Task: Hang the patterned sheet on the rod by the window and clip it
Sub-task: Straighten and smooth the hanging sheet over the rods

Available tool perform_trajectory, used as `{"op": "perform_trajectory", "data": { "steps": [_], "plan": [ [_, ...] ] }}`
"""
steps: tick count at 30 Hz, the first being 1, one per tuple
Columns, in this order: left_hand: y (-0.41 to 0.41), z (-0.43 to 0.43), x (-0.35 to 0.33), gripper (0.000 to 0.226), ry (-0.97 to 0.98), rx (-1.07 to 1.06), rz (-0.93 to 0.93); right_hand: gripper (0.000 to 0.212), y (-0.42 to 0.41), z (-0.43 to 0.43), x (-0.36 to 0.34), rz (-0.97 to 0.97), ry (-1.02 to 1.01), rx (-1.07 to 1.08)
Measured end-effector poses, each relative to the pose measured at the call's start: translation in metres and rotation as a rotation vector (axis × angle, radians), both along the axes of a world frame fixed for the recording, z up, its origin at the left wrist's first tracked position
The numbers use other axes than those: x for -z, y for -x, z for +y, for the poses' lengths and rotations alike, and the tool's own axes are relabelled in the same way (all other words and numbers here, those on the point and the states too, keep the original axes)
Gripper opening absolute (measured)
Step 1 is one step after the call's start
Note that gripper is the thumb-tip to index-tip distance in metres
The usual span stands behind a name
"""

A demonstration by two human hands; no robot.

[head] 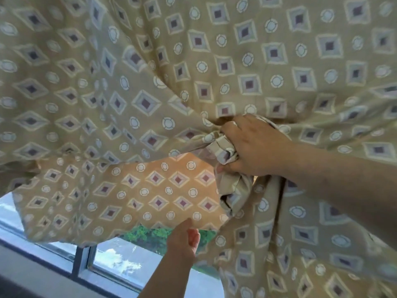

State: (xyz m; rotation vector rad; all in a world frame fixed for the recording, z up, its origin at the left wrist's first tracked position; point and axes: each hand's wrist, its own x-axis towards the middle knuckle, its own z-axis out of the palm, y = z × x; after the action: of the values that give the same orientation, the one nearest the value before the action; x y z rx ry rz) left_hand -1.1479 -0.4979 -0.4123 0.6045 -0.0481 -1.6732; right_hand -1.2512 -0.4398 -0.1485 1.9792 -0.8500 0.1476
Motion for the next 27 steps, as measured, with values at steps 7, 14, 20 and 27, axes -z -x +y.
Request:
{"op": "perform_trajectory", "data": {
  "steps": [7,14,20,27],
  "plan": [
    [0.04,0.031,-0.034,0.016,0.169,0.246,0.039,0.097,0.018,0.023,-0.012,0.083,-0.054,0.043],
    [0.043,0.072,-0.046,0.011,0.259,0.208,0.01,0.094,0.066,0.029,-0.01,0.189,-0.023,0.216],
    [0.048,0.092,-0.065,0.041,0.443,0.043,-0.016,0.082,0.101,0.03,0.003,0.007,-0.045,0.211],
    [0.063,0.083,-0.064,0.011,0.429,-0.026,-0.474,0.072,0.111,0.027,0.023,-0.183,0.046,0.099]
  ]
}}
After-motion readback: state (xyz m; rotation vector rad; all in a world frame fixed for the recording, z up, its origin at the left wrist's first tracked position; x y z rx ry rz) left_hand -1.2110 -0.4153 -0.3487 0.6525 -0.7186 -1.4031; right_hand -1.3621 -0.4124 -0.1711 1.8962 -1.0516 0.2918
